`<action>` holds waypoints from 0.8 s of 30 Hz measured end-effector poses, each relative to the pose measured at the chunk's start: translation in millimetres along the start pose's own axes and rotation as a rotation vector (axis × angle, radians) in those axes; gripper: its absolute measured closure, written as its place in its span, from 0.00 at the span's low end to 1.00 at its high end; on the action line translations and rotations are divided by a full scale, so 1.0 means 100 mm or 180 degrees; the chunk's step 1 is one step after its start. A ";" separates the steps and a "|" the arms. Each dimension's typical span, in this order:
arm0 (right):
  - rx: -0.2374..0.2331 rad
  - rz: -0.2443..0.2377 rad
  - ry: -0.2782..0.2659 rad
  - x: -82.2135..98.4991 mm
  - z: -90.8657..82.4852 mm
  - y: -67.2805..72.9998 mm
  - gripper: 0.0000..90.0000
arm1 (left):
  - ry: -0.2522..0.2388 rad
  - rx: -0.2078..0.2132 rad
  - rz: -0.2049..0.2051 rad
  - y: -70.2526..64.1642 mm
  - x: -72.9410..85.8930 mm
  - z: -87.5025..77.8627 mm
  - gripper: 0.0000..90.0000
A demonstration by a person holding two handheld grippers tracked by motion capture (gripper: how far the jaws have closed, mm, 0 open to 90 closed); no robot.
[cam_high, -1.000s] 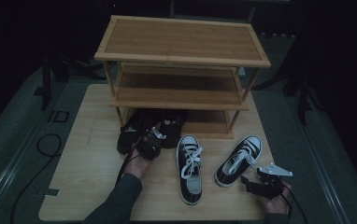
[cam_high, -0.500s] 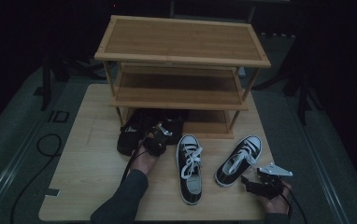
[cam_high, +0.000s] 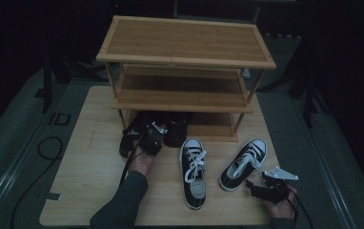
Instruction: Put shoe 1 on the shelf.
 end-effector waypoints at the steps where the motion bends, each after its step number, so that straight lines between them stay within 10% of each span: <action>1: 0.0000 0.0001 0.0001 0.00 0.00 0.00 0.24 | -0.0025 -0.0014 -0.0011 0.00 -0.01 0.01 0.99; 24: -0.0005 -0.0001 0.0000 0.00 0.00 0.00 0.24 | -0.0195 0.0406 0.0043 -0.18 -0.13 0.10 0.99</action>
Point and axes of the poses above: each handheld gripper's, and its own axes: z roughly forward along the jaws, x roughly out of its underside, y roughly to its left, the point moved 2 cm from there along z, roughly forward along the jaws, and after that the axes turned 11 degrees about -y, right-handed, at the moved point
